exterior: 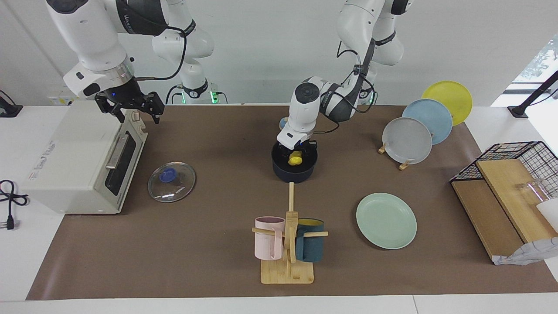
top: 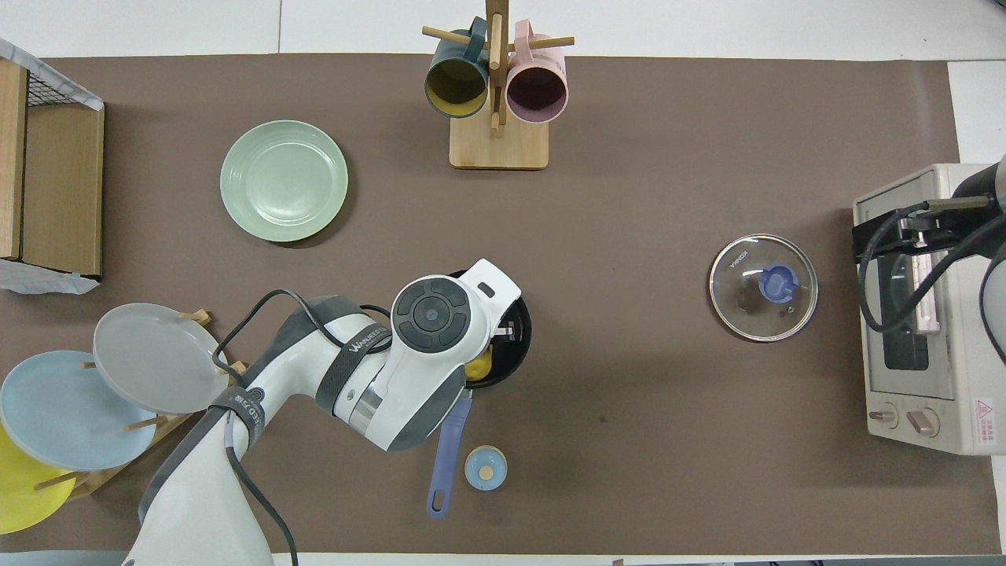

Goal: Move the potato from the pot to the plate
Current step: 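Grasp the potato with the left gripper while the right gripper places the lid, then carry the yellow potato with the left gripper to the green plate, then lower the potato onto the green plate and open the left gripper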

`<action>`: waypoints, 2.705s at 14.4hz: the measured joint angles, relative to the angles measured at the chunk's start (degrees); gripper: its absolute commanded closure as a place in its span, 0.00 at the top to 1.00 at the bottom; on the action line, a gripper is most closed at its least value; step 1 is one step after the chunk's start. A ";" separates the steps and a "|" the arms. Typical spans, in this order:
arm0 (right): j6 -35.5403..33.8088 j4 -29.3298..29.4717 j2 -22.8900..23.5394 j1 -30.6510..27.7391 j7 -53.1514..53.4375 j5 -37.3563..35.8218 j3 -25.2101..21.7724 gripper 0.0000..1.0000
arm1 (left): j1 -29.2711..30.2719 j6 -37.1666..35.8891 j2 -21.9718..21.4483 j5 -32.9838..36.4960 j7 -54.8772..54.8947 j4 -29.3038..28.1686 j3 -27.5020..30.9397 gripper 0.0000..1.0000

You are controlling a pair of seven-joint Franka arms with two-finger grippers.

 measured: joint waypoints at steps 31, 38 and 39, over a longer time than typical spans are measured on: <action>0.28 0.55 -0.01 -1.57 0.27 1.55 -0.92 1.00 | 30.68 -9.25 13.61 1.96 41.07 24.65 1.52 0.00; 0.28 0.55 -0.01 -1.59 0.27 2.37 -0.93 1.00 | 30.62 -6.08 14.61 2.85 41.59 23.87 1.32 1.00; 0.28 0.55 -0.01 -1.59 0.27 2.37 -0.93 1.00 | 30.62 -5.93 14.72 3.35 41.66 23.87 1.32 1.00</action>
